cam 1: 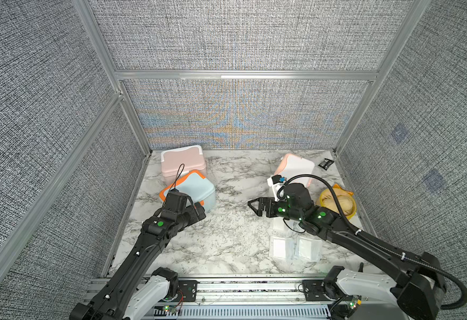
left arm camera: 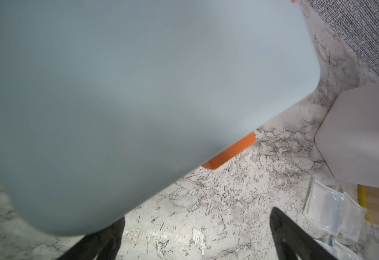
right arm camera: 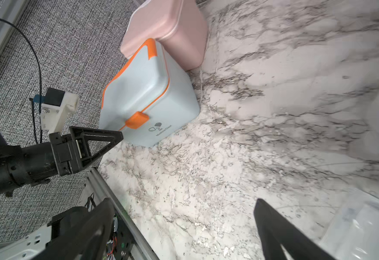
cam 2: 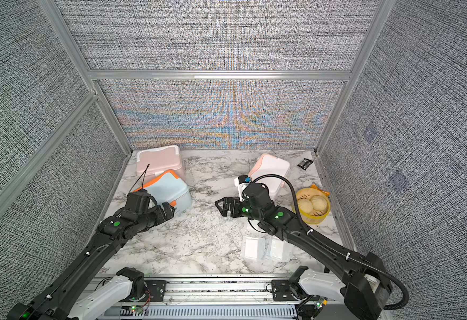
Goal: Open first aid kits and take out gauze
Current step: Move the first aid kit to the center of the board.
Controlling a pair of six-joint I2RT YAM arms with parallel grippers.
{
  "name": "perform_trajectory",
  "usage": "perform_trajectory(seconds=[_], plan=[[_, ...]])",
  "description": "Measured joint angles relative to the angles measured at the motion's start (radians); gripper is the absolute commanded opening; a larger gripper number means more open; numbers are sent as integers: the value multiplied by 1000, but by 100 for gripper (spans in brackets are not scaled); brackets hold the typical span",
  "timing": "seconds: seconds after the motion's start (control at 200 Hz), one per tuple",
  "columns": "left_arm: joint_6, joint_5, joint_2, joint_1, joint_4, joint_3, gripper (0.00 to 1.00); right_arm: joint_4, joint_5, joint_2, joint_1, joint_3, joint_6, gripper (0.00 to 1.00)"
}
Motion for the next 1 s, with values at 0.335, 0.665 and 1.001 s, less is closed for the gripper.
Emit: perform_trajectory(seconds=[0.335, 0.665, 1.001], plan=[[26, -7, 56, 87, 24, 59, 99, -118, 52, -82, -130, 8, -58, 99], [27, 77, -61, 90, -11, 138, 99, -228, 134, -81, -291, 83, -92, 99], [11, 127, 79, -11, 42, 242, 99, -262, 145, 28, -499, 102, -89, 99]])
